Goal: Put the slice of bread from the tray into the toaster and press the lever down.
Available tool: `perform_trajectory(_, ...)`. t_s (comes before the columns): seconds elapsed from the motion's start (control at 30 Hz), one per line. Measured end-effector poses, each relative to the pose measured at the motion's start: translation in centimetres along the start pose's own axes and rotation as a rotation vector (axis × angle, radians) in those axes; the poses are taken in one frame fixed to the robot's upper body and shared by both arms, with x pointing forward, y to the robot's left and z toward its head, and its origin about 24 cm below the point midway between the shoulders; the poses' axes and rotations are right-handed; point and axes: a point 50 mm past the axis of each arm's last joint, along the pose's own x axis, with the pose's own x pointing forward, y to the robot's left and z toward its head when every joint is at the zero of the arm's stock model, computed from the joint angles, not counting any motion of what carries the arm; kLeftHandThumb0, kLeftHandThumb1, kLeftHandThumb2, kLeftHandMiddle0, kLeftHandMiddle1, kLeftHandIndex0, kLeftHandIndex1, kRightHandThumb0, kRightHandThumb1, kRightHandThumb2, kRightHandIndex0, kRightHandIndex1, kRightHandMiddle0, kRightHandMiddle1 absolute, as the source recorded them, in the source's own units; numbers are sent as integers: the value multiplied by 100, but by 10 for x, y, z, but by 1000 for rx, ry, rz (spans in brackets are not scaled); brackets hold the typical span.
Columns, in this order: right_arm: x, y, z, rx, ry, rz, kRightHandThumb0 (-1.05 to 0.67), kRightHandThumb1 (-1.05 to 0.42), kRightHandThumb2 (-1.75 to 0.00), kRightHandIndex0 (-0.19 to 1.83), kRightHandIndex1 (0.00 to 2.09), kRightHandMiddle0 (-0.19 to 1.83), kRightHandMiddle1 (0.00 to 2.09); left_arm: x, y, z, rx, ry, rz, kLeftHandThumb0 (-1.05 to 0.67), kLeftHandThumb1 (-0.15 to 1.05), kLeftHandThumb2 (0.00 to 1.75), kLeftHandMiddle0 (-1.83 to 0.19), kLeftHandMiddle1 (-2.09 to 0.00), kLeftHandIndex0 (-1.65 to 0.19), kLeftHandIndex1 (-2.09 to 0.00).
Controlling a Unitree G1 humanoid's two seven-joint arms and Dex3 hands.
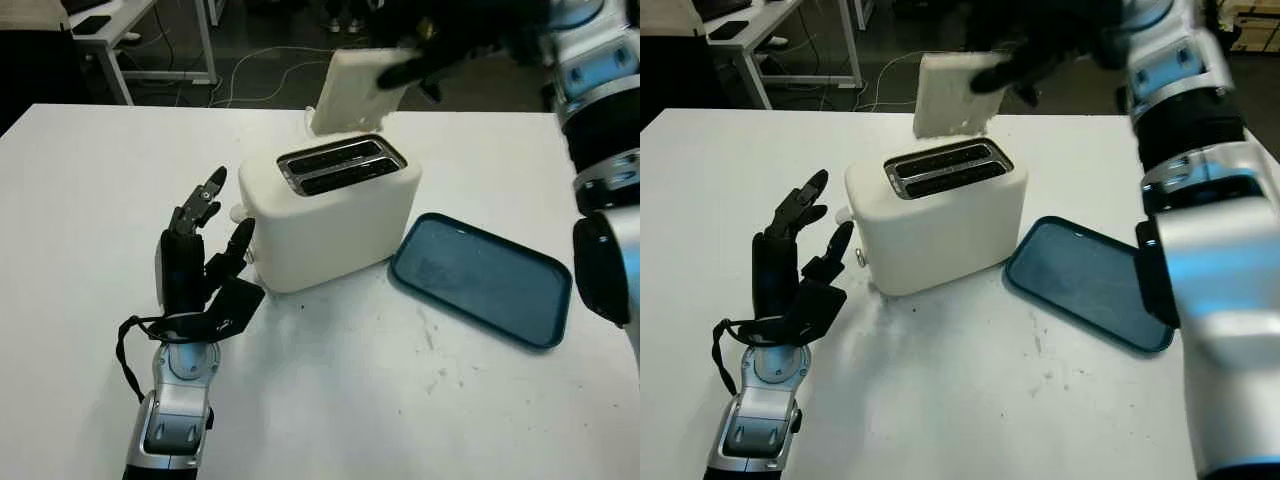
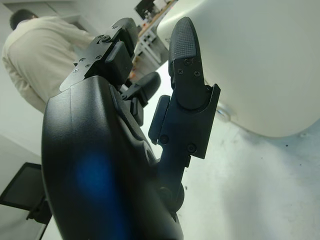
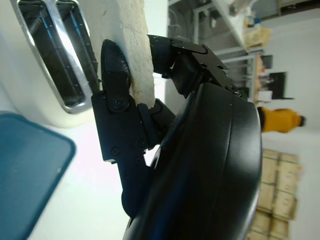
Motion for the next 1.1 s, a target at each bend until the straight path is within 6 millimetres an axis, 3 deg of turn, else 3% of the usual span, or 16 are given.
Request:
perform_trajectory(0.17,-13,-8,14,-23,-53,-23,-46,-92,-25,99,175,76,175,0,0,0,-2,1,1,-57,92,44,-17,-95,-49,-2)
perform_trajectory(0.37,-16,-3,8,7,-12,2,-41,-92,-32,95,175,68,175,0,0,0,-2,0,1,-56,92,44,-18,-95,-49,-2)
perform_trajectory(0.77,3,18,-14,45,38,101,-49,-92,-25,93,175,70,175,0,-1,0,-2,0,-1,-55,92,44,-18,-96,-49,-2)
perform_trajectory(1.1,9,30,-20,28,56,192,-53,-92,-25,101,175,79,175,0,-1,0,6,-3,2,-56,92,44,-19,-96,-49,-2)
